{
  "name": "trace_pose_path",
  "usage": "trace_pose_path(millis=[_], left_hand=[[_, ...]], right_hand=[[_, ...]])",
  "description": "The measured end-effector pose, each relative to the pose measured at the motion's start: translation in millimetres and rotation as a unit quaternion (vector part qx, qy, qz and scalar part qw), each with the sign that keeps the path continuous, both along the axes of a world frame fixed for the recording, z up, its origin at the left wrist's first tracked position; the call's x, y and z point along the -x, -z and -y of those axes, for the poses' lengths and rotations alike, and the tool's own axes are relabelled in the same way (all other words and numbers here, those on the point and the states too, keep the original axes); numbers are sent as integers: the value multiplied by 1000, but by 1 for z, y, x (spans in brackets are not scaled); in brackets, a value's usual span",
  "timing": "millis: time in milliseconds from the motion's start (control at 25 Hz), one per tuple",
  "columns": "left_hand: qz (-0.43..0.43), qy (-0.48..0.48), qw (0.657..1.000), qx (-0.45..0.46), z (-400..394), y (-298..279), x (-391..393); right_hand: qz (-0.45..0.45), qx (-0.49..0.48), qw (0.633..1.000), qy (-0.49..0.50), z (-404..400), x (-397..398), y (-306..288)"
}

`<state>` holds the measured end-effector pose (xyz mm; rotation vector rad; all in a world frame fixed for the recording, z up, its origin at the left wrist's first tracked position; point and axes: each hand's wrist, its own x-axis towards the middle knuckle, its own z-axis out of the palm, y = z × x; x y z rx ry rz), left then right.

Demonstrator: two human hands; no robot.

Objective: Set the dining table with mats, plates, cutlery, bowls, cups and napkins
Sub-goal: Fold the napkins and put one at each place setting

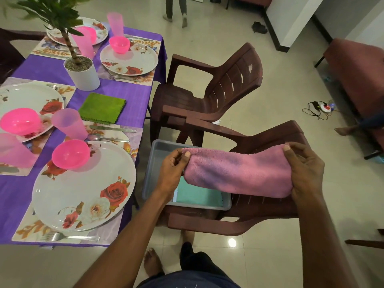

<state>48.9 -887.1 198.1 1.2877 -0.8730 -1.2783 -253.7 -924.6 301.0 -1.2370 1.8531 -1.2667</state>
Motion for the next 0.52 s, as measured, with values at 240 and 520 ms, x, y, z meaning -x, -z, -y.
trace_pose_path(millis=[240, 520], left_hand=[[48, 24, 996, 68, -3, -32, -31], [73, 11, 984, 160, -6, -60, -53]], right_hand=[[145, 53, 987, -38, -1, 9, 8], [288, 95, 950, -77, -4, 6, 20]])
